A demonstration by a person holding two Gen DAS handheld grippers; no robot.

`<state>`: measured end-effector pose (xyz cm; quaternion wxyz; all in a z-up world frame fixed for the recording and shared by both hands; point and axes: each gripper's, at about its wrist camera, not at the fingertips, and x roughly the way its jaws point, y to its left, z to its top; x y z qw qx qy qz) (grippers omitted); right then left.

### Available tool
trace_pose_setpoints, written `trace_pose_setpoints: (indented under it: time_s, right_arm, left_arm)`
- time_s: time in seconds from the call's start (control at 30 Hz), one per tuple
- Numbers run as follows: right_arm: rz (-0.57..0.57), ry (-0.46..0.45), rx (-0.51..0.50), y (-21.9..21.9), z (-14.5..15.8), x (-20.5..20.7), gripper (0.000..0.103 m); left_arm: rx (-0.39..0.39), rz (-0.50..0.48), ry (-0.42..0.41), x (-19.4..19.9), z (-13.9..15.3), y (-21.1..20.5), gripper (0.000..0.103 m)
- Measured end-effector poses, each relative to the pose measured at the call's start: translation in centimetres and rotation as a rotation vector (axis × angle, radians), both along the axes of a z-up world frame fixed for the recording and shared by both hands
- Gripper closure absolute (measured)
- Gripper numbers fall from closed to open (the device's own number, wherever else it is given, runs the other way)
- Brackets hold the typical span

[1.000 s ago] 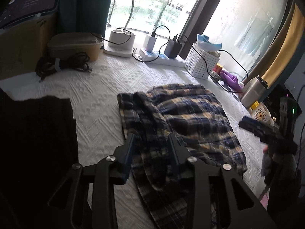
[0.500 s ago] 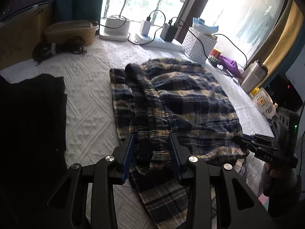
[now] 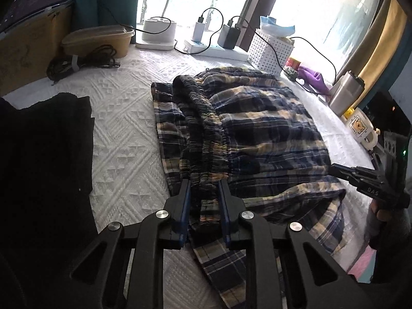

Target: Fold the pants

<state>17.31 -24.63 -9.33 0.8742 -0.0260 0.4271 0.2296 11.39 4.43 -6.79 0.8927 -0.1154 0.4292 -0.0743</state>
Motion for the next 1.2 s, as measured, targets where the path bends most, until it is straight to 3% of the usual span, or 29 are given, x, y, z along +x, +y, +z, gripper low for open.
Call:
trace_pose_setpoints:
  time_s: [0.2,0.33,0.4,0.47,0.5,0.57,0.6,0.63,0.77,0.93,1.07,1.13,1.2]
  right_arm:
    - [-0.05,-0.038,0.003,-1.2,1.2,-1.0,0.094]
    - [0.009,-0.097,0.016,0.5,2.8,-2.8,0.093]
    - [0.057,-0.112,0.021,2.3,3.0,-3.5,0.093]
    - [0.12,-0.113,0.023,4.5,2.6,-4.3,0.093]
    - [0.139,-0.111,0.019,5.2,2.4,-4.5,0.089]
    - [0.172,-0.105,0.0,7.1,1.9,-4.9,0.069]
    - [0.185,-0.102,-0.01,7.9,1.6,-5.1,0.043]
    - [0.198,-0.098,-0.014,8.5,1.4,-5.2,0.029]
    - [0.225,-0.117,-0.027,10.0,1.4,-5.5,0.029]
    - [0.281,-0.144,-0.004,10.6,1.8,-4.9,0.031]
    - [0.363,-0.11,-0.032,12.4,0.6,-4.8,0.053]
    - [0.37,-0.098,-0.06,12.8,-0.1,-4.9,0.074]
    - [0.378,-0.088,-0.081,13.1,-0.7,-5.2,0.085]
  left_arm:
    - [-0.021,0.033,-0.025,-1.1,1.7,0.9,0.083]
    - [-0.023,0.009,-0.045,-1.6,2.2,0.2,0.082]
    - [-0.022,0.001,-0.031,-1.3,1.7,-0.3,0.071]
    - [-0.028,0.001,-0.023,-1.1,1.4,-0.5,0.053]
    - [-0.035,-0.005,-0.019,-1.0,1.1,-0.6,0.053]
    - [-0.039,-0.016,-0.015,-0.9,0.8,-0.8,0.053]
    - [-0.039,-0.015,-0.014,-0.8,0.6,-0.7,0.053]
    - [-0.044,-0.014,-0.014,-0.8,0.5,-0.7,0.053]
    - [-0.065,-0.018,-0.002,-0.6,0.0,-0.3,0.055]
    - [-0.058,-0.015,-0.008,-0.9,0.2,0.0,0.071]
    - [-0.063,-0.017,-0.017,-1.2,0.3,-0.2,0.076]
    - [-0.063,-0.019,-0.02,-1.3,0.4,-0.4,0.076]
    - [-0.063,-0.023,-0.023,-1.6,0.6,-0.5,0.076]
